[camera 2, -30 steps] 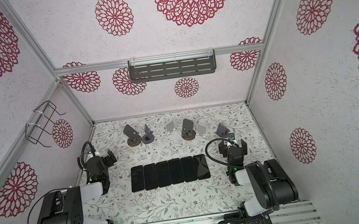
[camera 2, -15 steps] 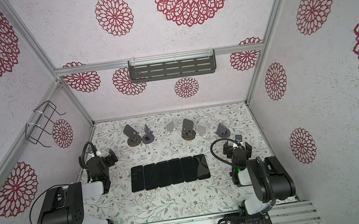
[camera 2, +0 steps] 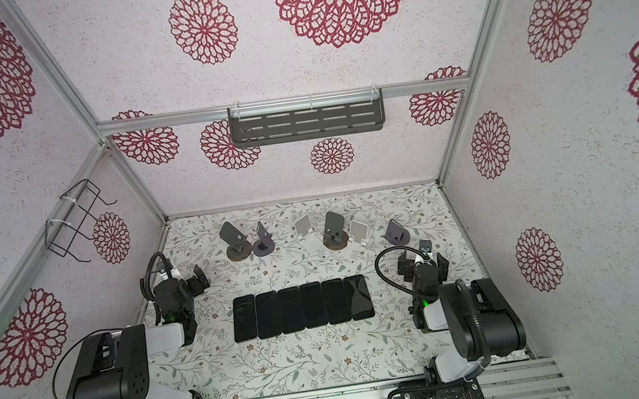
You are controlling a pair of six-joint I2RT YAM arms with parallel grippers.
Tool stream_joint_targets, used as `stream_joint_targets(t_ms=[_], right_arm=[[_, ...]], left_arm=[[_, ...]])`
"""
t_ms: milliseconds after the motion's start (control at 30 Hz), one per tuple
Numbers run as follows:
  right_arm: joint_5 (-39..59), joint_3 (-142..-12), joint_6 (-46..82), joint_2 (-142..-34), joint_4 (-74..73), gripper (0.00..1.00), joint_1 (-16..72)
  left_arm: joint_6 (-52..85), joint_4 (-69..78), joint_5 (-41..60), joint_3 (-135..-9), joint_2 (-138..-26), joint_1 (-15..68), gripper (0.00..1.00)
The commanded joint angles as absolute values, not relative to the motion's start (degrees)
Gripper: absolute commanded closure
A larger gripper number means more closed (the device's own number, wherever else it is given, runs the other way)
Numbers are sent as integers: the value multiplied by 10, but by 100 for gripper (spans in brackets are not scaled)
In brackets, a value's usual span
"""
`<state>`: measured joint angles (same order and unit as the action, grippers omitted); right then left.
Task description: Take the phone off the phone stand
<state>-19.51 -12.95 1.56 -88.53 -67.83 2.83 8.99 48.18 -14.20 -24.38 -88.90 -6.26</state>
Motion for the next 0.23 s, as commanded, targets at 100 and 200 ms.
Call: stream_joint_targets(t_ms=[100,200], right_arm=[[-208,-144,28,-883,-695,1,29],[-207,-139,28,-880,-702,1,29]], left_arm=[[80,498,-139,-244,-890,-66,3],[80,498,-139,-245,-890,-66,3]])
